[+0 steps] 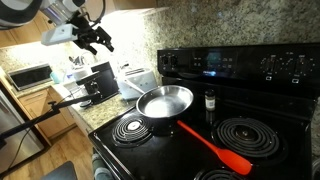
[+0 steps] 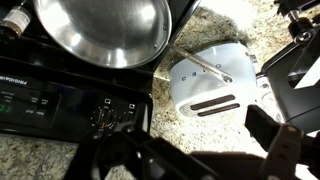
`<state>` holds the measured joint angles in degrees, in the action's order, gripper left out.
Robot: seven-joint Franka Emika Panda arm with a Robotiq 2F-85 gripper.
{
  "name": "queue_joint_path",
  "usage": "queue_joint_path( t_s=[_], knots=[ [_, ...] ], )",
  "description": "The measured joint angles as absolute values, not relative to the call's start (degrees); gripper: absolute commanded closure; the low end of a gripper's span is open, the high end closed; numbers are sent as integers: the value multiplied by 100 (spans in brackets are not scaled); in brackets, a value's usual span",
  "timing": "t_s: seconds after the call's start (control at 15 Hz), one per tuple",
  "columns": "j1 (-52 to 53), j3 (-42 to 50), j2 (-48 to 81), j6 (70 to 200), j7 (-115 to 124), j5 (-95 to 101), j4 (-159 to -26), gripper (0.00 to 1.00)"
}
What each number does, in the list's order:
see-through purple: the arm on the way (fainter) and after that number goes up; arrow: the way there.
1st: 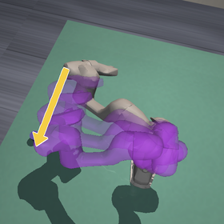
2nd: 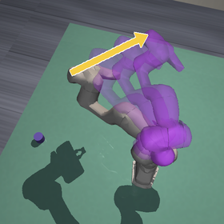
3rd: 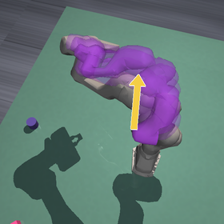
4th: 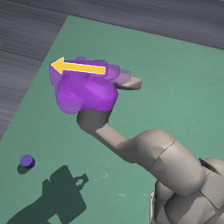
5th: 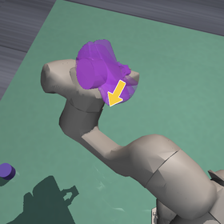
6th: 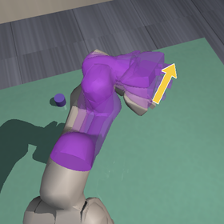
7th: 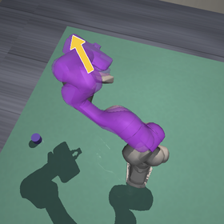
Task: Turn the second knob from the left
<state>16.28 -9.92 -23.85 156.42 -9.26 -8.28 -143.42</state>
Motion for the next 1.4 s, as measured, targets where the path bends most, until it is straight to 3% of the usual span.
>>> queue_joint_path(
  t_s=[0.93,1.4],
  knots=[
    [1576,-1100,-1863,15712,-627,-389,-14097,0],
    [1380,-1514,-1438,16746,-207,432,-14003,0]
  ],
)
